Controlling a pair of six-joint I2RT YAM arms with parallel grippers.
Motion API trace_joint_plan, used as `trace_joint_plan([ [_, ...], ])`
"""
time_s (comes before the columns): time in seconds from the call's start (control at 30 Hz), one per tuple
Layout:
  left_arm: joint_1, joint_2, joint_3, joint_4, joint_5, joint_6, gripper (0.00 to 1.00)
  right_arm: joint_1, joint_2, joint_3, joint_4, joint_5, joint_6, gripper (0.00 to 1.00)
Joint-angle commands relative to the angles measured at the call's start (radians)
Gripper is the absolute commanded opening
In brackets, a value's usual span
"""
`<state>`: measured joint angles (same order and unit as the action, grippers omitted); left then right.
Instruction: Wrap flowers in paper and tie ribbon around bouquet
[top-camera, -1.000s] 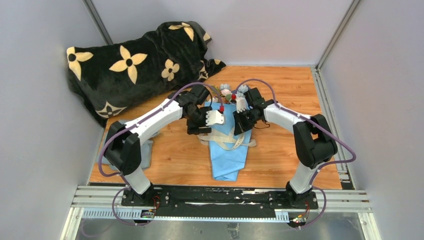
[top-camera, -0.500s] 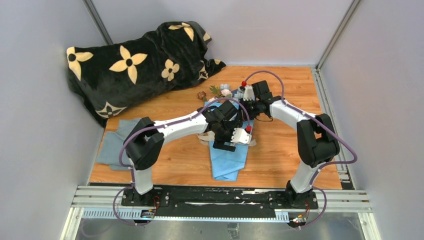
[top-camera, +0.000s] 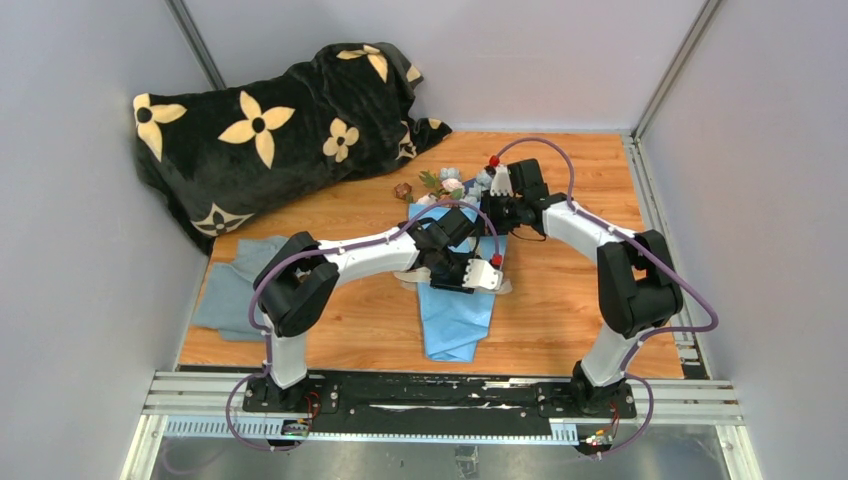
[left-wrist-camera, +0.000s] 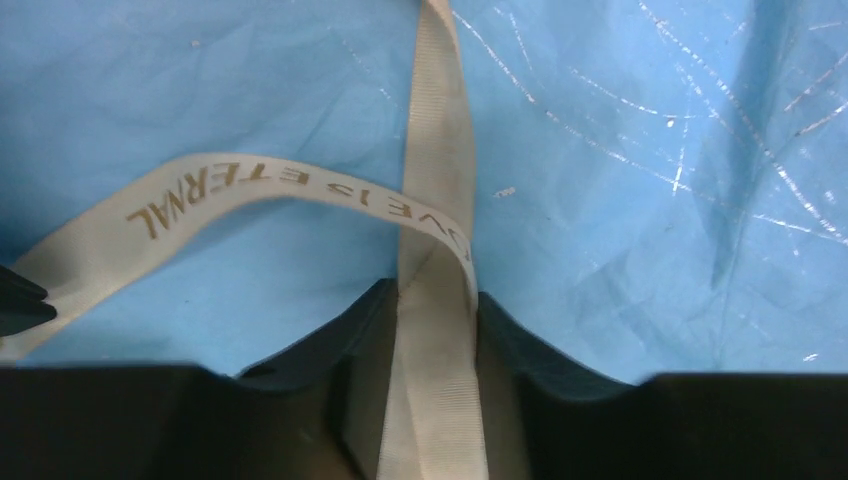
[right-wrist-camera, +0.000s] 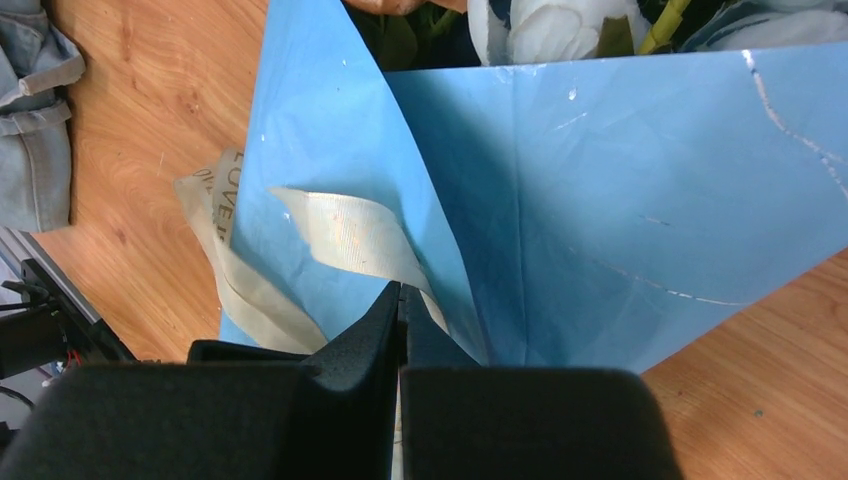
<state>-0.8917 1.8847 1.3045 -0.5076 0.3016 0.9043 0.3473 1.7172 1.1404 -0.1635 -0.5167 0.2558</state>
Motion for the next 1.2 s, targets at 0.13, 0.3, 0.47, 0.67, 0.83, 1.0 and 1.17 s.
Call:
trace_joint_plan([
  [0.13, -0.001, 0.007, 0.012, -0.039, -0.043, 0.006, 0.04, -0.011, -0.044, -0.080, -0.015, -0.029, -0.028, 0.01],
  [0.3, -0.001, -0.062, 0.056, -0.087, -0.023, -0.018, 0.00, -0.011, -0.041, -0.098, -0.060, -0.092, -0.084, 0.00],
  [0.47, -0.001, -0.103, 0.153, -0.177, 0.000, -0.051, 0.00, -0.010, -0.032, -0.107, -0.159, -0.161, -0.179, 0.00],
  [0.67, 0.000, -0.086, 0.223, -0.189, -0.035, -0.095, 0.00, 0.001, 0.011, -0.140, -0.271, -0.310, -0.267, 0.00],
  [0.83, 0.006, -0.084, 0.248, -0.189, -0.058, -0.127, 0.00, 0.009, 0.007, -0.145, -0.410, -0.341, -0.346, 0.02],
  [1.0, 0.008, -0.085, 0.232, -0.188, -0.054, -0.127, 0.00, 0.006, -0.111, -0.122, -0.437, -0.170, -0.304, 0.27],
  [1.17, 0.012, -0.085, 0.207, -0.175, -0.050, -0.130, 0.00, -0.019, -0.197, -0.047, -0.479, 0.051, -0.262, 0.44],
])
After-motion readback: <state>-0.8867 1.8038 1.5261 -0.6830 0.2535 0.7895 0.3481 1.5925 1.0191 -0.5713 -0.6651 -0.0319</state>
